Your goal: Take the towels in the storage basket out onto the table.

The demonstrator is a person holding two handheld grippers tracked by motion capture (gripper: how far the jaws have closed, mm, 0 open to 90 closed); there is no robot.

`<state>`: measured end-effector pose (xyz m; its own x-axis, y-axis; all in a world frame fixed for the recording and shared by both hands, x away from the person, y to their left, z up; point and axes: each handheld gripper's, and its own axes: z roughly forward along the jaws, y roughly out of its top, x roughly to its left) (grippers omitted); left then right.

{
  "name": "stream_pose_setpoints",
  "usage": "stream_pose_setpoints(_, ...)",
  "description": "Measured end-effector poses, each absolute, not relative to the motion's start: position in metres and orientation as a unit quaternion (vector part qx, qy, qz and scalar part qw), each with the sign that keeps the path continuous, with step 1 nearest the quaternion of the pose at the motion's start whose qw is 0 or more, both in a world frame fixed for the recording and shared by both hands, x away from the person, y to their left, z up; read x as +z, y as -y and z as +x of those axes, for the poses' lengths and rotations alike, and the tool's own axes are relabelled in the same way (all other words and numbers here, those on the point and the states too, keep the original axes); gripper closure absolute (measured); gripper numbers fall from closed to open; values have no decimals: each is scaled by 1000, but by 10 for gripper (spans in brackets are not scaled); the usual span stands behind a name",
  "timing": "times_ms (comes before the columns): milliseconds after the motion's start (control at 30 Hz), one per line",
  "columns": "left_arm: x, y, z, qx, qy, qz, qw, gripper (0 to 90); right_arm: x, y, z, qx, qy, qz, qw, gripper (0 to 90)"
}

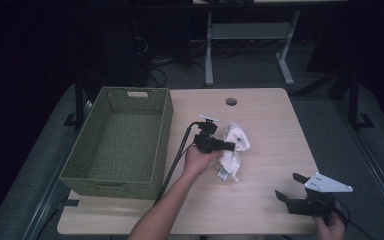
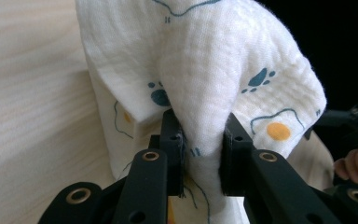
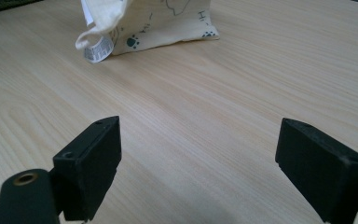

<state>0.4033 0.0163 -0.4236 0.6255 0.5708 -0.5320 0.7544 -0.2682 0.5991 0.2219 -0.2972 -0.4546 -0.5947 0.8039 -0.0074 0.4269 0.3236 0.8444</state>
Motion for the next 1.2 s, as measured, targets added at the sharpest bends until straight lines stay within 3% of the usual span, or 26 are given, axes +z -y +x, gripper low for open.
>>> stream_pose_setpoints(733, -424, -20, 395, -73, -423, 794, 429, 507, -453, 293, 221, 426, -791, 382, 218, 140)
stream_pose_setpoints(1200, -414, -34, 368, -56, -402, 791, 458, 484, -453, 292, 221, 424, -792, 381, 217, 140)
